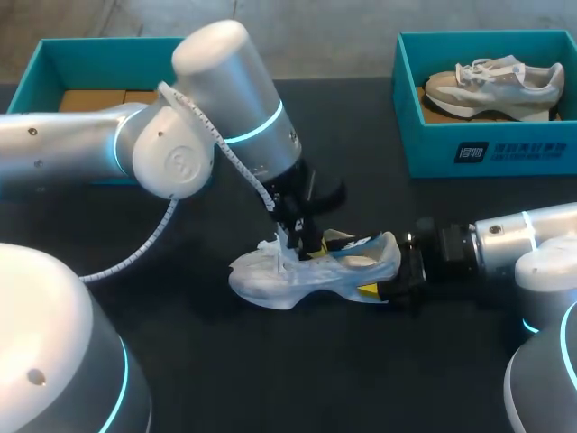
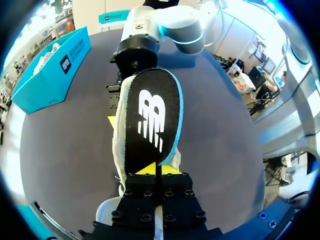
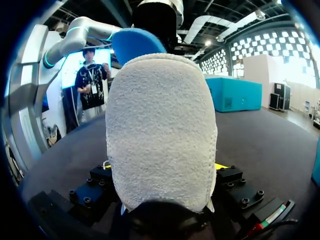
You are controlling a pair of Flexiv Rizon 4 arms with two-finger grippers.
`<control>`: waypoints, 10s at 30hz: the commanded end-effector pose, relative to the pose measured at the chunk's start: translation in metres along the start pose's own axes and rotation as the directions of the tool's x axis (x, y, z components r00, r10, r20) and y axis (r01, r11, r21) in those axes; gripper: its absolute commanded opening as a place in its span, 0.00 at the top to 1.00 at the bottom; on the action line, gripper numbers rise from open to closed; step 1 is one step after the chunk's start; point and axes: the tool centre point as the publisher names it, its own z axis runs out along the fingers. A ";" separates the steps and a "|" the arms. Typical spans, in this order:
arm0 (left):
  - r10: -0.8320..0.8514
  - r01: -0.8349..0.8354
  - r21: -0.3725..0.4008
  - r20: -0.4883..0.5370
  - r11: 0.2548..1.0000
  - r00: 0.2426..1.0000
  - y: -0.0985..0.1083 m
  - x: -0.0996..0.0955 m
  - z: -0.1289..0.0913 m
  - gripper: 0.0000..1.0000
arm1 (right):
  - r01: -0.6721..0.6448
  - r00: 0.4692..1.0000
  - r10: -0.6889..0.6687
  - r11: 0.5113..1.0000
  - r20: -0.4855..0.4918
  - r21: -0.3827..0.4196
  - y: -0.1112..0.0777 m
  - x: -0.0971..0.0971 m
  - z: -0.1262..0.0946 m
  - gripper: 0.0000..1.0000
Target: Take the shoe out of the shoebox, open the shoe tongue, remove and reinsert the insole, then place the shoe into the shoebox
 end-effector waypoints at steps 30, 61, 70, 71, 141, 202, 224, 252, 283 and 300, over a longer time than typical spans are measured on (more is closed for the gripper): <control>0.048 -0.057 0.045 0.185 0.997 0.982 -0.027 0.018 -0.026 0.51 | 0.000 1.000 0.000 1.000 0.001 0.002 0.001 0.001 0.000 1.00; 0.027 -0.059 0.056 0.448 0.997 0.894 -0.055 0.024 0.001 0.51 | 0.000 1.000 0.000 1.000 0.001 0.002 0.001 0.001 0.000 1.00; 0.003 -0.037 0.062 0.468 0.997 0.884 -0.058 0.016 0.003 0.51 | 0.000 1.000 0.000 1.000 0.001 0.002 0.001 0.001 0.000 1.00; 0.002 -0.036 0.062 0.474 0.997 0.881 -0.058 0.016 0.003 0.51 | 0.000 1.000 0.000 1.000 0.001 0.002 0.001 0.001 0.000 1.00; -0.059 -0.015 0.145 0.492 0.989 0.869 -0.071 -0.005 0.004 1.00 | 0.000 1.000 0.000 1.000 0.001 0.002 0.001 0.001 0.000 1.00; -0.146 0.029 0.180 0.683 0.983 0.715 -0.066 -0.023 0.027 0.75 | 0.000 1.000 0.000 1.000 0.001 0.002 0.001 0.001 0.000 1.00; -0.153 -0.004 0.228 0.666 0.974 0.730 -0.063 -0.029 0.031 0.88 | 0.000 1.000 0.000 1.000 0.001 0.002 0.001 0.001 0.000 1.00; -0.172 -0.065 0.342 0.617 0.937 0.768 -0.084 0.003 -0.007 1.00 | 0.000 1.000 0.000 1.000 0.001 0.002 0.001 0.001 0.000 1.00; -0.211 -0.027 0.447 0.473 0.894 0.855 -0.151 0.019 -0.079 1.00 | 0.000 1.000 0.000 1.000 0.001 0.002 0.001 0.001 0.000 1.00; -0.258 0.094 0.480 0.287 0.872 0.923 -0.170 0.026 -0.126 1.00 | 0.000 1.000 0.000 1.000 0.001 0.002 0.001 0.001 0.000 1.00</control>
